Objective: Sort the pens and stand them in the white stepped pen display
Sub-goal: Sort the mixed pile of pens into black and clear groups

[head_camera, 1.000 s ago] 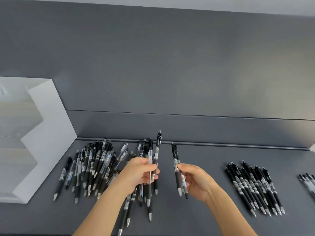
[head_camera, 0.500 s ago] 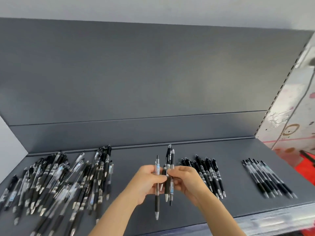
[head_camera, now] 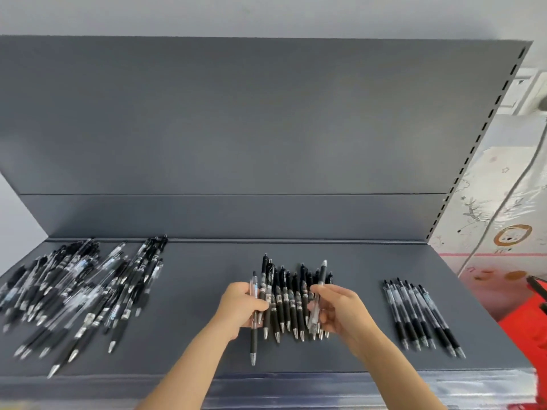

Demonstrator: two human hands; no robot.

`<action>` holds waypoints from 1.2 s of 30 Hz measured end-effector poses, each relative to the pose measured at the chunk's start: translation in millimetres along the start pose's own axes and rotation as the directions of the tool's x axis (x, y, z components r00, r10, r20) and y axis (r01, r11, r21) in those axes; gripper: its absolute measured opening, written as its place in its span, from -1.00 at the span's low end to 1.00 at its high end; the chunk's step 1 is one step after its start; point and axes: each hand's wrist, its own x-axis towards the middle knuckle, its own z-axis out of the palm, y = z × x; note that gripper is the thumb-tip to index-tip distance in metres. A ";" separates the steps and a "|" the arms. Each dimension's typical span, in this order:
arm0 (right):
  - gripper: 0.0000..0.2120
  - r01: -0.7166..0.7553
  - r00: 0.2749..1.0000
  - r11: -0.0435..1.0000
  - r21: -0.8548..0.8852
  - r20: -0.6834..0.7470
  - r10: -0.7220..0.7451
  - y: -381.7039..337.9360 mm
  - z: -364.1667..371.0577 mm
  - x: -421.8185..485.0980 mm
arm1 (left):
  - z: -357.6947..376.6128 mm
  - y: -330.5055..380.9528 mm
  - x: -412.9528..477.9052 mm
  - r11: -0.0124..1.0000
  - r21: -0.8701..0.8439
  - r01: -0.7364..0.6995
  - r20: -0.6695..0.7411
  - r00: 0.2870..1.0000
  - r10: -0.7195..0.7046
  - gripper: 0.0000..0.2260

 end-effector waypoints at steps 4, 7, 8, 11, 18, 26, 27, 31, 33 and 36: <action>-0.84 -0.031 1.000 0.999 -0.039 0.003 0.031 3.0 -6.9 3.6 | 4.2 -14.1 6.9 0.993 0.110 0.048 -0.076 0.996 -0.040 -0.71; -0.85 -0.038 0.999 0.998 -0.042 0.005 0.038 6.9 -9.7 8.0 | 9.9 -14.7 7.7 0.997 0.038 0.065 -0.065 0.996 -0.062 -0.79; -0.85 -0.040 0.999 0.998 -0.042 0.004 0.040 7.9 -10.3 9.7 | 10.3 -14.5 8.5 0.997 0.054 0.052 -0.077 0.996 -0.047 -0.81; -0.87 -0.047 0.999 0.997 -0.055 0.008 0.047 8.8 -9.8 14.2 | 4.0 -14.8 11.4 0.995 0.098 0.014 -0.129 0.992 -0.001 -0.76; -0.85 -0.064 0.998 0.998 -0.019 0.026 0.064 12.0 -15.3 17.4 | -9.3 -22.1 17.0 0.985 0.174 0.009 -0.114 0.993 0.011 -0.79; -0.86 -0.040 0.999 0.998 0.042 0.009 0.040 8.0 -31.7 12.8 | 3.0 19.5 6.6 0.988 -0.109 -0.108 -0.070 0.992 0.100 -0.89; -0.86 -0.039 0.999 0.997 0.065 0.025 0.037 6.2 -34.2 11.1 | 6.3 25.3 5.3 0.980 -0.177 -0.093 -0.039 0.995 0.087 -0.88; -0.85 0.011 1.000 0.992 0.128 0.025 -0.014 -2.4 -47.0 4.5 | 22.3 40.1 4.0 0.958 -0.285 -0.025 0.112 0.992 0.059 -0.85; -0.86 0.030 1.000 0.990 0.139 0.002 -0.031 -4.1 -56.9 0.5 | 35.0 43.1 4.8 0.965 -0.263 0.000 0.180 0.982 0.049 -0.84; -0.86 0.045 0.999 0.986 0.159 -0.019 -0.042 -7.5 -75.9 -7.8 | 58.1 48.4 8.0 0.966 -0.260 0.018 0.262 0.964 0.052 -0.82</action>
